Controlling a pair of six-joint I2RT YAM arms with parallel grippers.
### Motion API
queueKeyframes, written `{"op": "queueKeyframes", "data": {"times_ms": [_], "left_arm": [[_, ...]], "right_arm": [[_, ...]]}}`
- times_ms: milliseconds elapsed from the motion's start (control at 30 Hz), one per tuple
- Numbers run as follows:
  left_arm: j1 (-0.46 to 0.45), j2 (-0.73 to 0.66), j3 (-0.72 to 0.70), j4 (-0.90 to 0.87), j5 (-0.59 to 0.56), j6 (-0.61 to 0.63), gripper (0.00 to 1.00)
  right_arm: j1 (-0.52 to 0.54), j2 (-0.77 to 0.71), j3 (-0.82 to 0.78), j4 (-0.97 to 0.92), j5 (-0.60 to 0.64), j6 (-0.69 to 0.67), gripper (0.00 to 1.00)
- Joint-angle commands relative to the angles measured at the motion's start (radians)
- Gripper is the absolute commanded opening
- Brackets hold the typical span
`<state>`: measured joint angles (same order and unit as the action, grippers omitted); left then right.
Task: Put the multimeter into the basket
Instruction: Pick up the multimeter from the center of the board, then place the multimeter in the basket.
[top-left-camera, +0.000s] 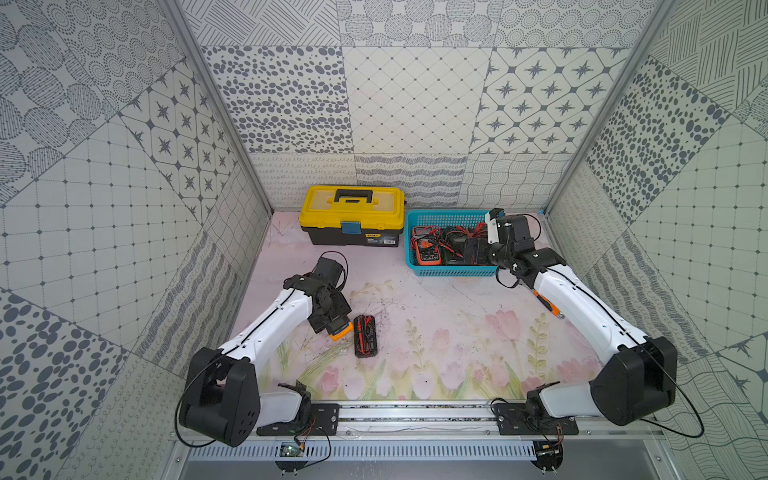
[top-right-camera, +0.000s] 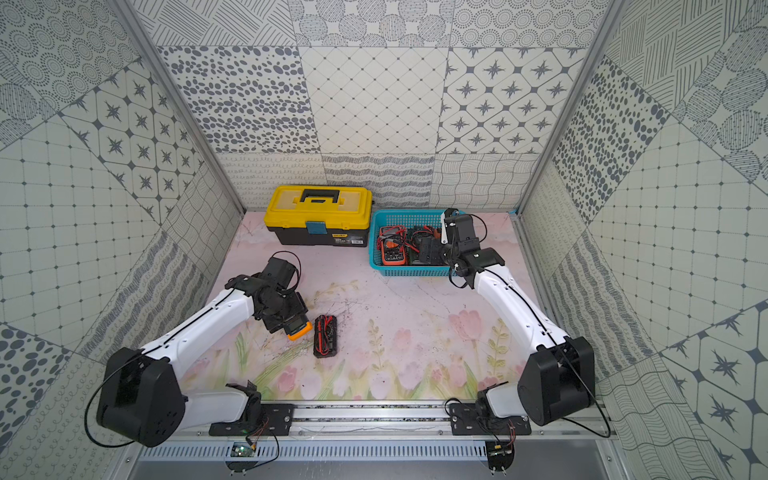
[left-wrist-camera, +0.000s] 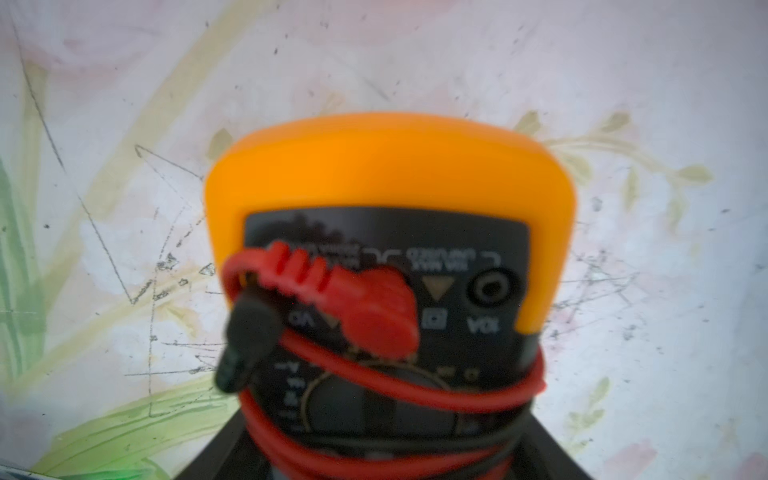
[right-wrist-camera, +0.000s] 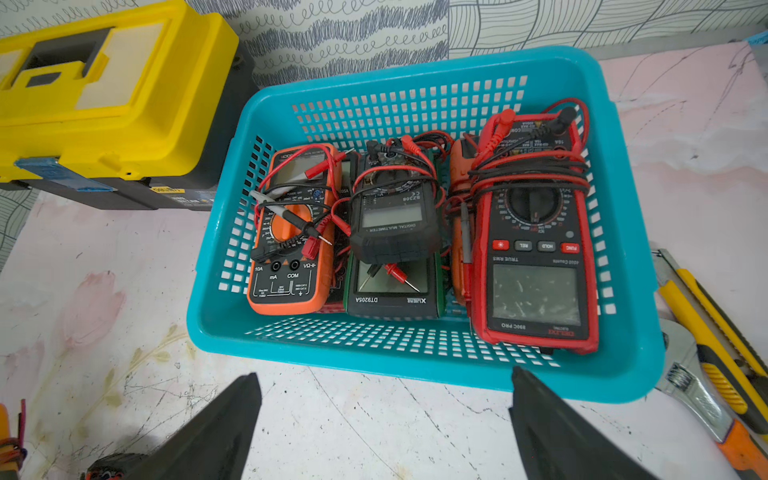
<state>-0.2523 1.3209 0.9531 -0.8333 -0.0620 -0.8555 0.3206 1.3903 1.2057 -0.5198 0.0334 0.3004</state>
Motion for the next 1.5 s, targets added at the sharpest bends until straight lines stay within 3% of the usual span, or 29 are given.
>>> {"op": "queueKeyframes", "data": {"times_ms": [0,267,500,867,1167,1467], "left_arm": [[-0.02,-0.006,0.13,-0.037,-0.023,0.04,0.04],[-0.204,0.242,0.465,0.087,-0.025,0.058,0.01],[-0.304,0.484,0.751,0.169,0.033,0.07,0.0],[-0.338,0.754,1.083,0.202,0.093,0.095,0.0],[-0.353,0.973,1.364,0.057,0.013,0.158,0.0],[-0.367,1.098,1.5,-0.056,-0.06,0.189,0.0]], "right_arm": [[0.006,-0.037,-0.028,0.048,0.028,0.014,0.98],[0.006,-0.076,-0.088,0.072,0.086,0.039,0.98],[0.006,-0.095,-0.124,0.086,0.126,0.049,0.98],[0.006,-0.113,-0.185,0.166,0.1,0.09,0.98],[0.008,-0.112,-0.195,0.187,0.062,0.105,0.98],[0.017,-0.128,-0.211,0.191,0.057,0.103,0.98]]}}
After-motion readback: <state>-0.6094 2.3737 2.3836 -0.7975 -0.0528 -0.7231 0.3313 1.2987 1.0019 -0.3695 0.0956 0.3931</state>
